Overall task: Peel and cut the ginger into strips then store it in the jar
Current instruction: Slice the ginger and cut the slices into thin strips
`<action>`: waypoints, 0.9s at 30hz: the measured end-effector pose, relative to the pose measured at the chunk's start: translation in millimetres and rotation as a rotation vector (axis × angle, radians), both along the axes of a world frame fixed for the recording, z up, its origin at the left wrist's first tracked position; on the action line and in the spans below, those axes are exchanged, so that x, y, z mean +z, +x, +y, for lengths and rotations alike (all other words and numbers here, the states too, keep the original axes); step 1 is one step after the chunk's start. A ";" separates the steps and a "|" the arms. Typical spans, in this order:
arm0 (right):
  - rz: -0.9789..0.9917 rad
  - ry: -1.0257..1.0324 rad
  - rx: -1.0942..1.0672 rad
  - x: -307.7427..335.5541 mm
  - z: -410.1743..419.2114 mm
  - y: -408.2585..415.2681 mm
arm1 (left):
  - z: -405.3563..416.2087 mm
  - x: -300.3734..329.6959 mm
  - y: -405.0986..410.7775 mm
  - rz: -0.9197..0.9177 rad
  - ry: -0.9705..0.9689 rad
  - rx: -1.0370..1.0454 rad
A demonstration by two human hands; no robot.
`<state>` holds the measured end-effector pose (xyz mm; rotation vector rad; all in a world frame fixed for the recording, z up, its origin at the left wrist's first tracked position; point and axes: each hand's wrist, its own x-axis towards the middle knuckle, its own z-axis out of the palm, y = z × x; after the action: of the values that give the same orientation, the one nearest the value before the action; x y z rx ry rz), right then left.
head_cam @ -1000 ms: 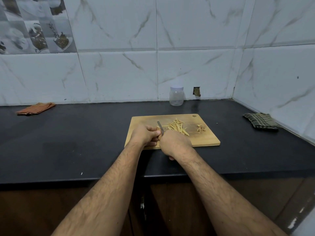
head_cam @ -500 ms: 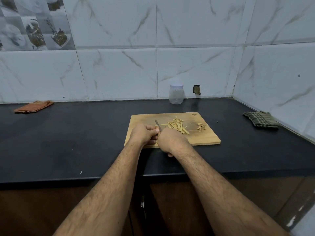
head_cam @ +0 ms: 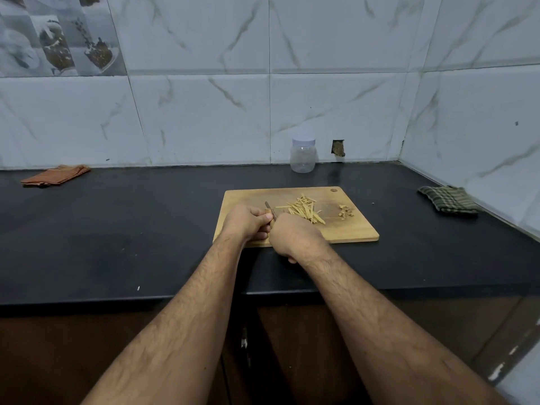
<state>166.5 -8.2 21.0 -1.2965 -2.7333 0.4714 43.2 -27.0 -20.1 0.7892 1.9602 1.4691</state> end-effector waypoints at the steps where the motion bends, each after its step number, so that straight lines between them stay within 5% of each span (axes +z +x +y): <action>1: 0.004 0.004 0.003 -0.5 -0.5 0.0 | -0.1 0.3 -0.1 -0.010 -0.003 0.000; 27: -0.055 -0.040 0.000 -6.3 -15.3 24.0 | 1.5 0.8 6.4 0.037 -0.024 0.089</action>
<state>190.5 -23.5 14.7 -1.3384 -2.7823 0.5004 49.6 -25.5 -19.3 0.7321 2.0607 1.4889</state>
